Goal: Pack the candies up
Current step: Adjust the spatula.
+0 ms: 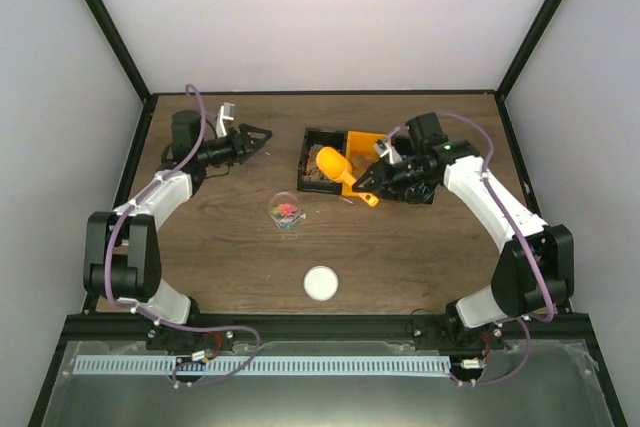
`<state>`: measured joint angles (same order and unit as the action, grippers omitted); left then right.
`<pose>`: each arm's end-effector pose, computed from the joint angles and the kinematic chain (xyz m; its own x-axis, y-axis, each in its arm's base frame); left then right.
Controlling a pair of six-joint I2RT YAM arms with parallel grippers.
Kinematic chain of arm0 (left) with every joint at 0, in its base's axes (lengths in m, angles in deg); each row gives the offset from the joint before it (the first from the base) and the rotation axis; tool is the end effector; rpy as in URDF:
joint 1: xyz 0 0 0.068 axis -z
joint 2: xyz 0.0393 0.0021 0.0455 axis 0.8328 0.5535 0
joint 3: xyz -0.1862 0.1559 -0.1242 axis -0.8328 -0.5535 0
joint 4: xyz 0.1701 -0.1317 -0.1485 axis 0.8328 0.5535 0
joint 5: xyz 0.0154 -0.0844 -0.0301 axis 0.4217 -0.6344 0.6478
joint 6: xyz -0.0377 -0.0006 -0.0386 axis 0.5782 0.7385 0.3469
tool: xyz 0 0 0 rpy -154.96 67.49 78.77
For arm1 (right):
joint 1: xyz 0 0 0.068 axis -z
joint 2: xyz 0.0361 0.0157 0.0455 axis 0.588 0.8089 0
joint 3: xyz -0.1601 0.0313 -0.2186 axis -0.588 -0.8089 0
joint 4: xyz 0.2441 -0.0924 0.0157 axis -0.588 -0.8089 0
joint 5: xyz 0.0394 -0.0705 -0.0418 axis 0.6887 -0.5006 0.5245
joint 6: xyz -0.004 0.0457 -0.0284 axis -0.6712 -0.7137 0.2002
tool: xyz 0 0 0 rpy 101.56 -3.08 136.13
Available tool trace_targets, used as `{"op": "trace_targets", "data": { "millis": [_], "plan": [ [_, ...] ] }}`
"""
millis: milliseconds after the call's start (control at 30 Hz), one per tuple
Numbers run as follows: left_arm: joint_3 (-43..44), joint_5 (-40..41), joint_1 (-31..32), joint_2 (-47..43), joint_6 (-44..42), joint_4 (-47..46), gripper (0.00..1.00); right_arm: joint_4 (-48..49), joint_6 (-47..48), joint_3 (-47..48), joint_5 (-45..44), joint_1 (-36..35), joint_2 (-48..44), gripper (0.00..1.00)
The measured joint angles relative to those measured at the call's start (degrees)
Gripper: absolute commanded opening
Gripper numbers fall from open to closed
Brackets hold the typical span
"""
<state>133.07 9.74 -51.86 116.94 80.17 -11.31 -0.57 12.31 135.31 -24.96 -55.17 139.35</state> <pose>0.3368 -0.0553 0.2554 -0.8159 -0.3516 -0.4591 0.3068 0.4097 -0.8591 0.2608 0.1201 0.2879 -0.9862 -0.0827 -0.1432 -0.1650 0.5491 0.8193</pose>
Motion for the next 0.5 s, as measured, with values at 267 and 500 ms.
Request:
{"op": "trace_targets", "data": {
  "millis": [267, 500],
  "plan": [
    [10.47, 2.25, 6.69, 3.23, -3.21, 6.32, 0.88, 2.84, 1.05, -0.13, 0.24, 3.23, 0.20, 0.01],
    [11.15, 1.73, 10.95, 5.73, 1.40, -0.11, 1.00, 9.94, -1.38, -7.26, 6.97, 5.11, -2.84, 0.01]
  ]
}}
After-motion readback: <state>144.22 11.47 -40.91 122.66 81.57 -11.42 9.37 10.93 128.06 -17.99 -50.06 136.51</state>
